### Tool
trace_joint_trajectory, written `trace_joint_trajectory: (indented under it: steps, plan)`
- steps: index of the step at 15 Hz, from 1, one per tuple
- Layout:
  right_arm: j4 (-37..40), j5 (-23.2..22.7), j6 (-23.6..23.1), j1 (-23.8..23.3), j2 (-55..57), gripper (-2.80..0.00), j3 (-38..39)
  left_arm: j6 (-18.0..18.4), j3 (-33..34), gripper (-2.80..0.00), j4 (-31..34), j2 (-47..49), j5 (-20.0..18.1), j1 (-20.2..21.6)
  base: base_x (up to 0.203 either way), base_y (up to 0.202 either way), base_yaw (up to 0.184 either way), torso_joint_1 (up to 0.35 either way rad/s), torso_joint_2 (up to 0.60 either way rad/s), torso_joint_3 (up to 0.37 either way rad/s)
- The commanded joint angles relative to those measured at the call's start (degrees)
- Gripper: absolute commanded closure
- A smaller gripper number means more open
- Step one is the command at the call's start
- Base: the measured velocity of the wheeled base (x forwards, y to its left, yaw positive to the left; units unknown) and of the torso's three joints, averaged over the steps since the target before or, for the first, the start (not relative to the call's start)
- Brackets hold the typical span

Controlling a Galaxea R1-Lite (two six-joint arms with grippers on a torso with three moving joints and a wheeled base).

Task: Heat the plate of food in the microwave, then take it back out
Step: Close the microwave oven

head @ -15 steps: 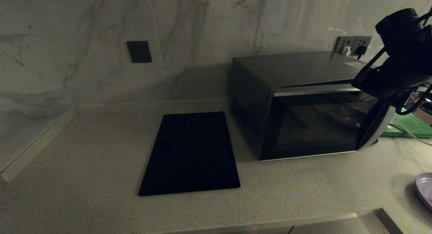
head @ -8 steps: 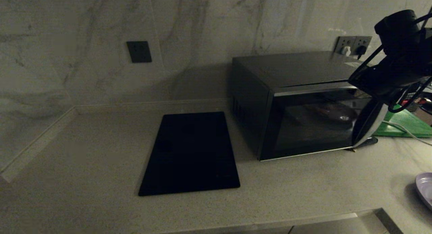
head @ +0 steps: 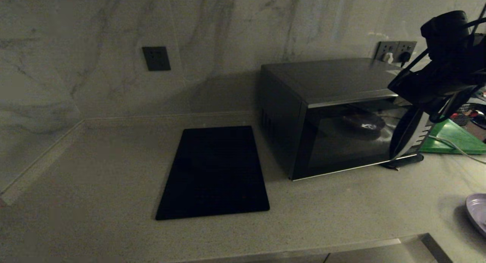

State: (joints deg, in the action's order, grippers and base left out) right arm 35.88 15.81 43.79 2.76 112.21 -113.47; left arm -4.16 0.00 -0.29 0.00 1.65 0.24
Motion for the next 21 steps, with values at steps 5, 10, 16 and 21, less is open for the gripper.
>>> trace_joint_trajectory:
  steps: [5, 10, 16, 21]
  plan:
    - [0.4, -1.6, 0.0, -0.7, -3.4, 0.00, 0.3, -0.1, 0.0, 0.00, -0.1, 0.1, 0.0, 0.0, 0.000, 0.000, 0.000, 0.000, 0.00, 0.000]
    - [2.7, -1.8, -1.5, -8.3, -11.4, 0.00, 0.4, -0.1, 0.0, 0.00, -0.1, 0.1, 0.0, 0.0, 0.000, 0.000, 0.000, 0.000, 0.00, 0.000]
    - [4.1, -2.8, -3.0, -9.8, -18.9, 0.00, 5.8, -0.1, 0.0, 0.00, -0.1, 0.1, 0.0, 0.0, 0.000, 0.000, 0.000, 0.000, 0.00, 0.000]
    - [13.7, -14.9, -7.9, -4.7, -30.7, 0.00, 12.3, -0.1, 0.0, 0.00, -0.1, 0.1, 0.0, 0.0, 0.000, 0.000, 0.000, 0.000, 0.00, 0.000]
